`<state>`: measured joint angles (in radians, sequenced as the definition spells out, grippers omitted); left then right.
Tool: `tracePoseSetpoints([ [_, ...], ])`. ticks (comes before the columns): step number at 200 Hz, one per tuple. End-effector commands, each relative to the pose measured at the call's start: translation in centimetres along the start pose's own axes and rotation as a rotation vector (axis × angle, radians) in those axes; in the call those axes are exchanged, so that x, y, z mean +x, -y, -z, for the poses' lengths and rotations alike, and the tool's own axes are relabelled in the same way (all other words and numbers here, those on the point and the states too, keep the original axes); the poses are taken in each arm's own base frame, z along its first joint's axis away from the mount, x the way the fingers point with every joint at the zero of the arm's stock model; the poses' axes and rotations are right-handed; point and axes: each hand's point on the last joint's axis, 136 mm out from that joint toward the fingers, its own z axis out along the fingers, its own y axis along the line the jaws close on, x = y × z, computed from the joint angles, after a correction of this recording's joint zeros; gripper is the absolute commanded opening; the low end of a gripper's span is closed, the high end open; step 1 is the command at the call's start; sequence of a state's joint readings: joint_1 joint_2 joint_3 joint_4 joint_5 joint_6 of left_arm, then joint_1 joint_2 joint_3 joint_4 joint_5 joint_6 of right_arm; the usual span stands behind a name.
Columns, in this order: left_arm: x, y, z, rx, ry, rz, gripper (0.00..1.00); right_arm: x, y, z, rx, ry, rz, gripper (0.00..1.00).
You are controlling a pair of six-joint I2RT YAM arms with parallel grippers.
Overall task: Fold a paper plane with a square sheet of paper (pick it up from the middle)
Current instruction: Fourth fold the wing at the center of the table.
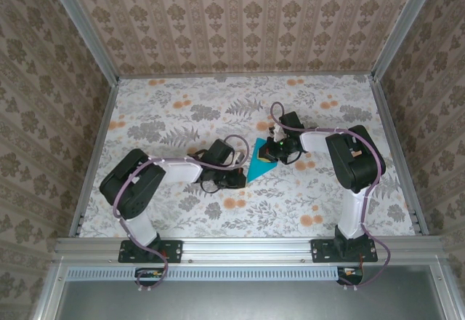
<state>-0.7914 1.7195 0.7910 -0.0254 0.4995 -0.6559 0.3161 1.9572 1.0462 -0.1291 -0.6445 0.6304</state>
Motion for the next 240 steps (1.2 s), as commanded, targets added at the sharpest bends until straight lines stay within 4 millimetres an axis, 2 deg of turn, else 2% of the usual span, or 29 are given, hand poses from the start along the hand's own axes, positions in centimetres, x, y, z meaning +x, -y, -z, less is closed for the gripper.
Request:
tracePoseSetpoints([
  [1,2.0,-0.3,1.3,-0.043,-0.054,-0.014,0.0,3.0,8.1,-1.0,0.277,-0.066,-0.136,0.0],
  [32,-1.6,3.1,3.1,0.026,0.086,-0.093,0.0,2.9,8.0,-1.0,0.272,-0.066,-0.135,0.0],
  [58,-4.0,4.3,2.7,0.046,0.138,-0.106,0.0,2.8,7.8,-1.1,0.26,-0.065,-0.134,0.0],
  [129,-7.2,3.1,-2.1,-0.007,0.085,-0.03,0.0,2.7,7.3,-1.1,0.241,-0.064,-0.134,0.0],
  [153,-6.3,1.8,-3.3,-0.037,0.043,0.0,0.0,2.8,7.3,-1.0,0.243,-0.065,-0.133,0.0],
  [177,-4.6,0.7,-3.5,-0.053,0.004,0.01,0.0,2.7,7.4,-1.1,0.244,-0.065,-0.135,0.0],
  [224,1.2,-1.3,-2.7,-0.073,-0.091,0.049,0.0,2.5,7.1,-0.7,0.247,-0.057,-0.123,0.0],
  [240,2.5,-1.2,-2.2,-0.035,-0.094,0.065,0.0,2.4,6.9,-0.5,0.243,-0.053,-0.119,0.0],
])
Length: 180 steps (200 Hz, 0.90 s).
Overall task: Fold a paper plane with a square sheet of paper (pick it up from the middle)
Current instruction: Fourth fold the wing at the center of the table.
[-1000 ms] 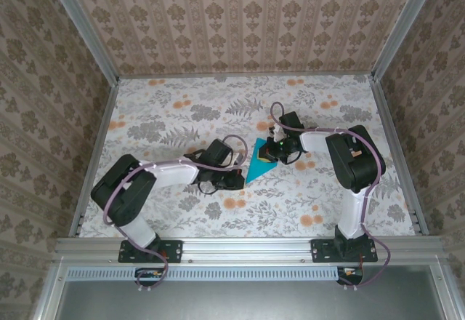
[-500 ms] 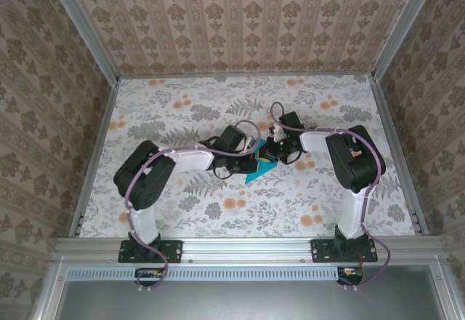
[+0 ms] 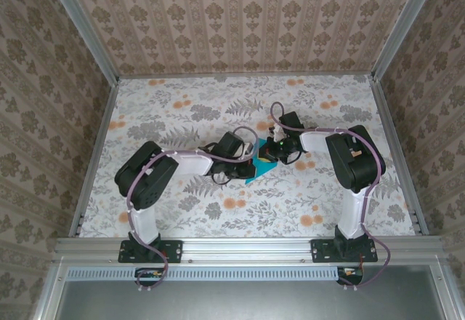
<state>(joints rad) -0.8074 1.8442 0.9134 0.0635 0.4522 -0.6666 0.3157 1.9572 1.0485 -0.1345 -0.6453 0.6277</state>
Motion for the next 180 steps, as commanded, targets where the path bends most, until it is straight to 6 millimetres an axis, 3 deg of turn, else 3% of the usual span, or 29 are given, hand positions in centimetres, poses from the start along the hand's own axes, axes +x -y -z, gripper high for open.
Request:
tracePoseSetpoints([
  [1,6.9,-2.4,0.5,-0.045,-0.175,0.105,0.0,2.4,6.9,-0.5,0.242,-0.051,-0.12,0.0],
  [18,7.0,-1.9,1.4,-0.021,-0.148,0.098,0.0,2.0,6.2,-0.3,0.222,-0.044,-0.108,0.0],
  [40,4.6,-0.8,3.0,-0.012,-0.053,0.07,0.0,1.1,3.4,0.4,0.151,-0.026,-0.066,0.01],
  [73,-0.8,-0.2,6.7,-0.02,0.178,0.066,0.31,-1.4,-2.2,3.6,0.041,0.068,0.012,0.16],
  [96,-3.2,-0.9,9.1,-0.064,0.281,0.07,0.51,-2.2,-5.2,6.3,-0.008,0.146,0.048,0.31],
  [114,-4.5,-1.8,10.6,-0.1,0.344,0.064,0.67,-2.2,-5.1,7.8,0.021,0.203,0.034,0.43],
  [137,-5.7,-2.1,12.3,-0.143,0.4,-0.007,0.82,-2.1,-3.4,8.7,0.094,0.268,0.009,0.55],
  [160,-6.2,-2.9,13.3,-0.198,0.412,-0.03,0.99,-2.0,-1.7,8.7,0.139,0.305,-0.048,0.59],
  [180,-6.3,-3.6,13.8,-0.23,0.413,-0.025,1.0,-1.9,-0.9,7.9,0.139,0.313,-0.097,0.61],
])
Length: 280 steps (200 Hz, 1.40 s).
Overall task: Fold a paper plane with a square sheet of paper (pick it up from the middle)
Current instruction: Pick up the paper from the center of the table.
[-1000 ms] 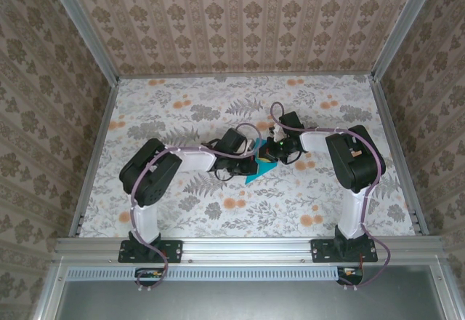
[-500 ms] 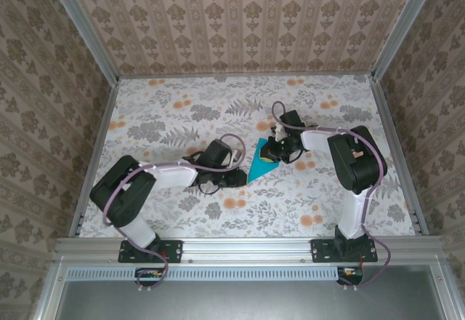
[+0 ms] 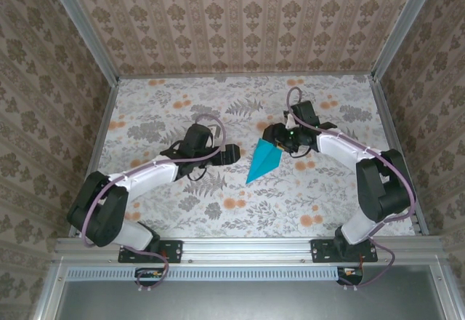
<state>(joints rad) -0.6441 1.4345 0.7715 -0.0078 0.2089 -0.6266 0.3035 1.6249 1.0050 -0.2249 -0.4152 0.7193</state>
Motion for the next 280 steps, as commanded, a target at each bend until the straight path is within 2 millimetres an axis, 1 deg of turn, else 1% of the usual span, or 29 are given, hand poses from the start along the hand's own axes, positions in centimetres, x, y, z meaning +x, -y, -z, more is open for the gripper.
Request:
tracePoseSetpoints([
  [1,-1.4,-0.9,1.1,-0.064,0.032,-0.048,1.0,0.4,2.6,-0.9,0.078,0.023,-0.09,0.61],
  [24,-1.5,-1.6,1.1,-0.074,0.035,-0.023,1.0,0.9,2.8,-2.2,0.065,-0.012,-0.106,0.58],
  [60,-1.2,-2.3,0.8,-0.048,0.03,0.045,1.0,1.8,1.2,-4.5,-0.007,-0.083,-0.092,0.49],
  [70,-1.1,-2.6,0.6,-0.04,0.021,0.072,1.0,2.0,1.2,-5.0,-0.004,-0.096,-0.095,0.48],
  [87,-0.6,-3.2,0.4,-0.018,-0.004,0.118,1.0,2.2,0.8,-5.5,-0.035,-0.111,-0.095,0.44],
  [103,-0.2,-3.5,0.3,0.003,-0.023,0.152,1.0,2.2,0.2,-5.8,-0.077,-0.107,-0.089,0.41],
  [113,0.0,-3.6,0.2,0.015,-0.028,0.171,1.0,2.4,0.2,-6.1,-0.088,-0.112,-0.092,0.4],
  [126,0.1,-3.6,0.0,0.027,-0.037,0.193,1.0,2.8,0.9,-6.7,-0.075,-0.129,-0.118,0.35],
  [140,0.2,-3.9,-0.1,0.028,-0.048,0.231,1.0,3.2,1.1,-7.2,-0.098,-0.138,-0.137,0.3],
  [159,0.3,-3.8,-0.3,0.05,-0.067,0.287,1.0,3.1,1.0,-7.4,-0.119,-0.122,-0.145,0.27],
  [167,0.5,-3.8,-0.3,0.061,-0.074,0.302,1.0,2.9,0.8,-7.3,-0.127,-0.115,-0.14,0.22],
  [181,0.6,-3.6,-0.5,0.077,-0.086,0.324,1.0,2.3,0.3,-6.8,-0.147,-0.094,-0.132,0.16],
  [203,0.7,-2.8,-0.4,0.122,-0.106,0.331,1.0,1.2,-1.6,-5.3,-0.233,-0.048,-0.094,0.12],
  [212,0.6,-2.2,-0.3,0.151,-0.11,0.332,1.0,0.7,-2.9,-4.3,-0.293,-0.033,-0.069,0.11],
  [232,0.3,-0.7,0.1,0.227,-0.111,0.331,1.0,0.3,-6.3,-2.4,-0.445,-0.049,-0.014,0.12],
  [249,-0.3,1.1,0.7,0.307,-0.104,0.307,1.0,0.1,-9.0,-0.9,-0.563,-0.071,0.008,0.12],
  [261,-0.6,2.1,0.8,0.338,-0.101,0.285,1.0,0.0,-10.4,-0.2,-0.622,-0.085,0.004,0.12],
  [266,-0.4,2.9,1.0,0.37,-0.119,0.271,1.0,0.0,-10.8,0.1,-0.642,-0.092,0.0,0.13],
  [280,-0.5,3.9,1.0,0.4,-0.129,0.245,1.0,-0.1,-12.2,0.6,-0.686,-0.105,0.006,0.13],
])
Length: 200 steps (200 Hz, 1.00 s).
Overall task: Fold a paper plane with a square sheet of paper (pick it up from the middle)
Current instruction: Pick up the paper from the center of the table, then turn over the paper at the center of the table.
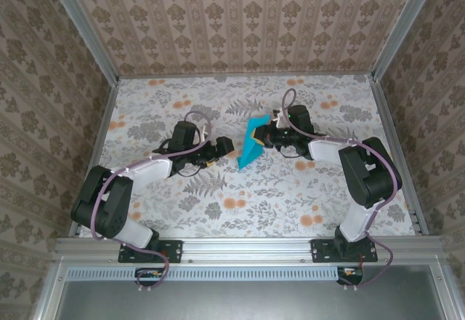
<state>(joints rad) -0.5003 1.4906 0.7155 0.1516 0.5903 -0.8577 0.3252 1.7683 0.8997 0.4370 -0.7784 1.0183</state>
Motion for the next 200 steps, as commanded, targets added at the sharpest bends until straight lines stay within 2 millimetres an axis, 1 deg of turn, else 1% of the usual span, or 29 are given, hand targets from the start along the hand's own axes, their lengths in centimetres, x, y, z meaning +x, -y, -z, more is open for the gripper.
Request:
tracePoseSetpoints([
  [1,0.5,3.7,0.0,0.132,-0.042,-0.06,1.0,0.1,-5.8,0.3,-0.188,-0.054,0.046,0.13],
  [16,0.6,4.5,-0.4,0.16,-0.057,-0.072,1.0,0.2,-6.8,-0.1,-0.212,-0.073,0.045,0.13],
  [32,0.6,5.4,-0.8,0.202,-0.067,-0.076,1.0,0.2,-7.3,-0.3,-0.234,-0.085,0.039,0.13],
  [58,0.3,6.8,-0.7,0.269,-0.055,-0.078,1.0,0.5,-7.3,-0.6,-0.242,-0.101,0.029,0.13],
  [72,-0.1,7.2,-0.5,0.278,-0.037,-0.089,0.96,0.7,-7.2,-0.6,-0.242,-0.108,0.029,0.13],
  [85,-0.4,7.5,-0.3,0.283,-0.024,-0.097,0.9,0.8,-7.0,-0.6,-0.238,-0.112,0.024,0.14],
  [122,-0.6,7.5,-0.2,0.285,-0.013,-0.104,0.77,1.0,-6.1,-1.0,-0.225,-0.129,0.007,0.14],
  [132,-0.6,7.5,-0.1,0.288,-0.009,-0.108,0.7,1.1,-5.9,-1.2,-0.221,-0.134,0.002,0.14],
  [162,-0.6,7.5,-0.1,0.291,-0.008,-0.114,0.56,1.3,-5.2,-1.4,-0.206,-0.149,-0.017,0.16],
  [177,-0.6,7.3,-0.2,0.287,-0.011,-0.113,0.45,1.4,-5.0,-1.4,-0.197,-0.155,-0.023,0.17],
  [191,-0.6,7.1,-0.3,0.278,-0.013,-0.109,0.37,1.3,-4.6,-1.3,-0.179,-0.154,-0.027,0.2],
  [200,-0.5,6.8,-0.4,0.266,-0.016,-0.11,0.32,1.3,-4.2,-1.2,-0.158,-0.155,-0.037,0.24],
])
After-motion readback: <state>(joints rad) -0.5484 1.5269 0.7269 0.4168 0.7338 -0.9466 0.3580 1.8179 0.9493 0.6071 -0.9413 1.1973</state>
